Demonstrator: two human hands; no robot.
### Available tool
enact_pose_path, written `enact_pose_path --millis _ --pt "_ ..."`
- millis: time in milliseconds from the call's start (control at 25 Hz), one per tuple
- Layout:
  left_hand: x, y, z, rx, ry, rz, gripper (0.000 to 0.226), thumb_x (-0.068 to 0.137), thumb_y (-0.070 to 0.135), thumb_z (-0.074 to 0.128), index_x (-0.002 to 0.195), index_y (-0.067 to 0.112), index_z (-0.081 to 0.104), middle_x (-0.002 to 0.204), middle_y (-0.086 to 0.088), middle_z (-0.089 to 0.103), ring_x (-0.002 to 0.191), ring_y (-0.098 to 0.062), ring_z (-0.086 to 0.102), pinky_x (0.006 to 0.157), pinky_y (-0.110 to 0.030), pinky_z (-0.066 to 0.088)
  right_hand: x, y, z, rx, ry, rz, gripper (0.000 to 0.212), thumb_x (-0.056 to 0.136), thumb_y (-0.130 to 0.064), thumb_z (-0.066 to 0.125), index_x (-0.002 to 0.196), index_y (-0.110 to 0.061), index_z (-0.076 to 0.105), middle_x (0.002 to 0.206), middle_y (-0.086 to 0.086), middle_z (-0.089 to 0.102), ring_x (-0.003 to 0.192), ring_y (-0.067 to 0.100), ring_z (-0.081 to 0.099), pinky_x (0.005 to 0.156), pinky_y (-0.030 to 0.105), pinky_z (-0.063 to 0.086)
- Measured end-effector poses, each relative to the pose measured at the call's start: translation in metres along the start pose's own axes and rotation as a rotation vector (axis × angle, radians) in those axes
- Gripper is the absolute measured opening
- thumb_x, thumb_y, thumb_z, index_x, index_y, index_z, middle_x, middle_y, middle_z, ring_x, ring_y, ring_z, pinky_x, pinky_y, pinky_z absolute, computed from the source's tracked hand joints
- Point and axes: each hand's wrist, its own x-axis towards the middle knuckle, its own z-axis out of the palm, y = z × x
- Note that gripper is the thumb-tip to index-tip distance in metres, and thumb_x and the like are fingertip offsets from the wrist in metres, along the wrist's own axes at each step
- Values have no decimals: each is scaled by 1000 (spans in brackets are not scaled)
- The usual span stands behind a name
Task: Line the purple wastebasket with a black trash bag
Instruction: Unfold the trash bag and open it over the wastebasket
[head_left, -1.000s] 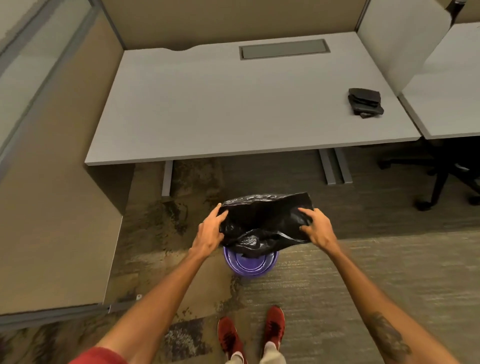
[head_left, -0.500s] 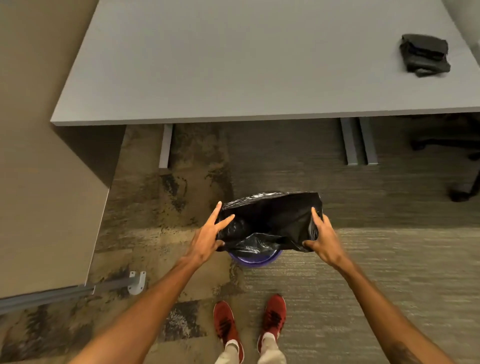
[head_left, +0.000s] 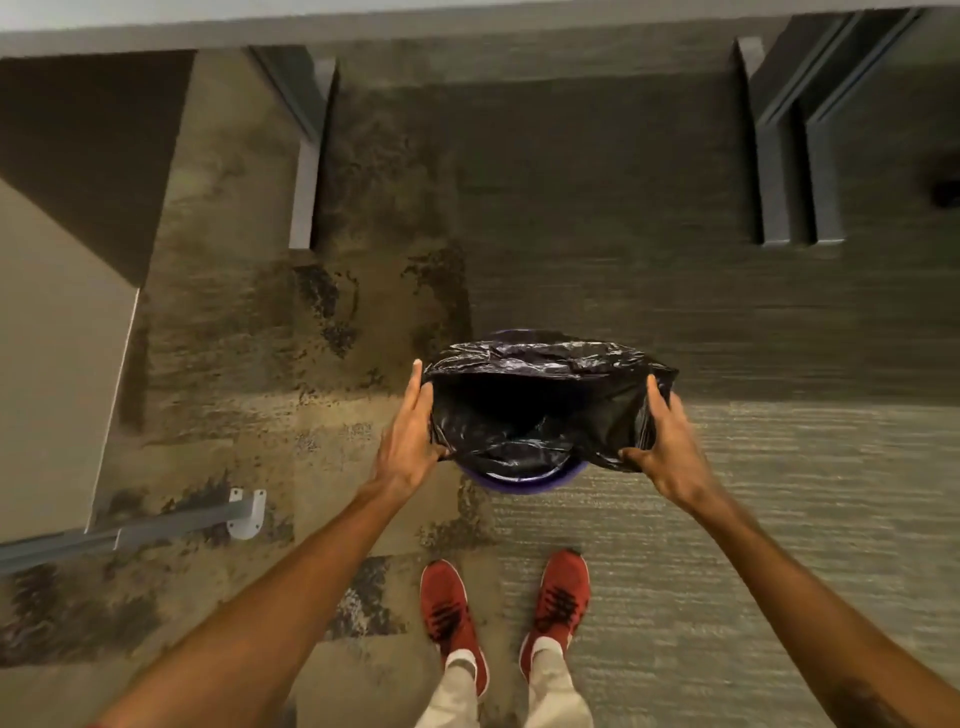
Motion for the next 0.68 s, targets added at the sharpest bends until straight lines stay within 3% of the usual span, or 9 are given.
enact_pose_path --millis 120,280,360,440,520,600,680 --pt "9 -17 19 51 21 21 103 72 19 90 154 17 27 169 8 -16 125 -34 60 79 -46 61 13 26 14 -37 -33 -8 121 69 0 88 161 -15 11 161 12 21 149 27 26 117 28 25" --pt "7 -37 46 91 -26 -22 113 76 15 86 160 20 11 168 7 -22 121 -37 60 78 -50 59 13 44 27 -67 -21 -48 121 65 -1 89 160 -21 17 159 5 25 139 14 33 110 23 28" --pt "2 -46 63 166 -21 -59 110 79 9 82 160 18 7 167 6 -25 114 -35 62 76 -48 60 12 48 42 -23 30 21 107 65 -2 89 153 -22 31 147 5 38 129 17 44 107 30 40" --pt "-3 -54 79 282 14 -110 108 80 4 80 159 16 7 166 6 -27 99 -27 64 67 -37 59 13 53 63 88 111 130 83 67 1 88 138 -14 47 133 12 50 117 27 55 101 39 50" --pt "-6 -63 93 382 34 -148 102 81 3 79 158 17 14 166 6 -29 86 -17 59 59 -26 55 14 55 83 349 143 325 61 75 7 80 127 -11 54 119 17 61 95 25 63 78 35 59" --pt "-7 -72 105 375 86 -173 94 81 2 78 156 16 23 167 8 -26 84 -14 55 57 -21 52 16 54 97 678 174 596 55 85 12 66 134 -10 53 104 8 70 71 14 60 46 20 50" --pt "-7 -74 114 242 155 -213 89 80 1 79 153 15 30 168 9 -20 87 -12 56 55 -20 52 18 54 105 893 277 727 58 91 17 53 141 -10 51 109 3 69 63 11 62 41 14 47"
